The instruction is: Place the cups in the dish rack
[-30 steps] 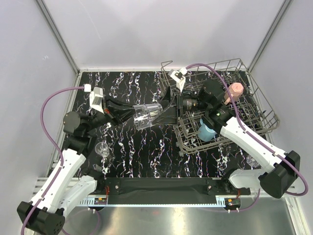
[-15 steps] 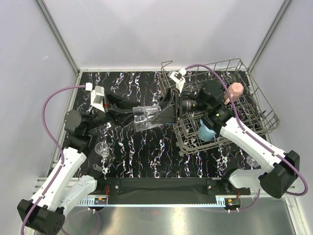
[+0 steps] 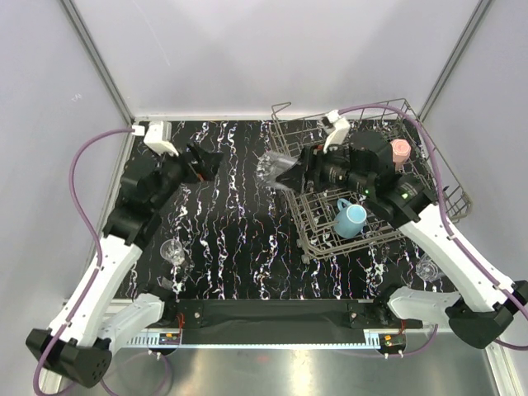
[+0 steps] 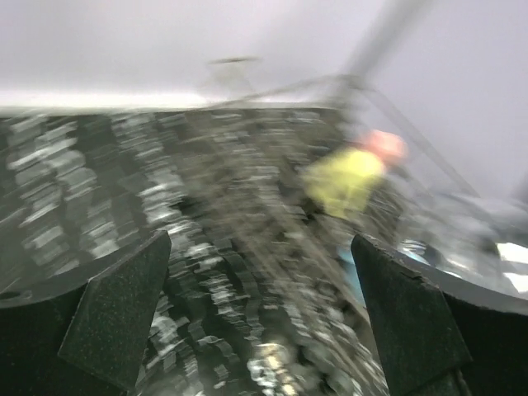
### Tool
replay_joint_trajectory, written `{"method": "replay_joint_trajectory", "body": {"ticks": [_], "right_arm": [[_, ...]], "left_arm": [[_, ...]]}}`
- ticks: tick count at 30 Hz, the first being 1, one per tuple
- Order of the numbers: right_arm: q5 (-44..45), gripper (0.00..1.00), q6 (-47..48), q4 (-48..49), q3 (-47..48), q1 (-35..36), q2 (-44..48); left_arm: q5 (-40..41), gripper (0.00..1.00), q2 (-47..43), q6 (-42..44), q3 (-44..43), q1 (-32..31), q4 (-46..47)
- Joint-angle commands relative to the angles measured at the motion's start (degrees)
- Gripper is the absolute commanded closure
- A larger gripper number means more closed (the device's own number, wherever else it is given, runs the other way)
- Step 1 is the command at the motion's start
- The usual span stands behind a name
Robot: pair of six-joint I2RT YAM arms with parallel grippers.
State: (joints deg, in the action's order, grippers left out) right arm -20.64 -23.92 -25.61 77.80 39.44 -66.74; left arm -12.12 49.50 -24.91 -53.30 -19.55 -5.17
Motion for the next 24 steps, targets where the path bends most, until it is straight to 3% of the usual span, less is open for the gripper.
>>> {"method": "replay_joint_trajectory", "body": {"ticks": [1,4,8,14,24], "right_arm": [[29.3,1.00,3.2,-13.9,7.8,-0.6,0.8],[49.2,1.00,0.6,-25.4,13.7,-0.8,-2.3],[65.2,1.00,-1.3,-36.9,17.8,-3.1,-6.7],[60.2,1.00,0.7,-44.9,18.4,-17.4,-11.1],[46.6,1.00,3.7,-48.3,16.8,-25.0,-17.6]], "left_arm": [[26.9,0.01,4.5,0.3,-7.5,0.7,-17.6],[27.3,0.01,6.7,-0.5,-8.6,1.1,-18.8],[24.9,0.01,6.2,-0.8,-7.4,1.1,-17.1],[24.3,0.01,5.8,-0.7,-6.8,1.2,-16.3],[23.3,0.01,6.2,-0.9,-6.9,1.3,-16.3]]}}
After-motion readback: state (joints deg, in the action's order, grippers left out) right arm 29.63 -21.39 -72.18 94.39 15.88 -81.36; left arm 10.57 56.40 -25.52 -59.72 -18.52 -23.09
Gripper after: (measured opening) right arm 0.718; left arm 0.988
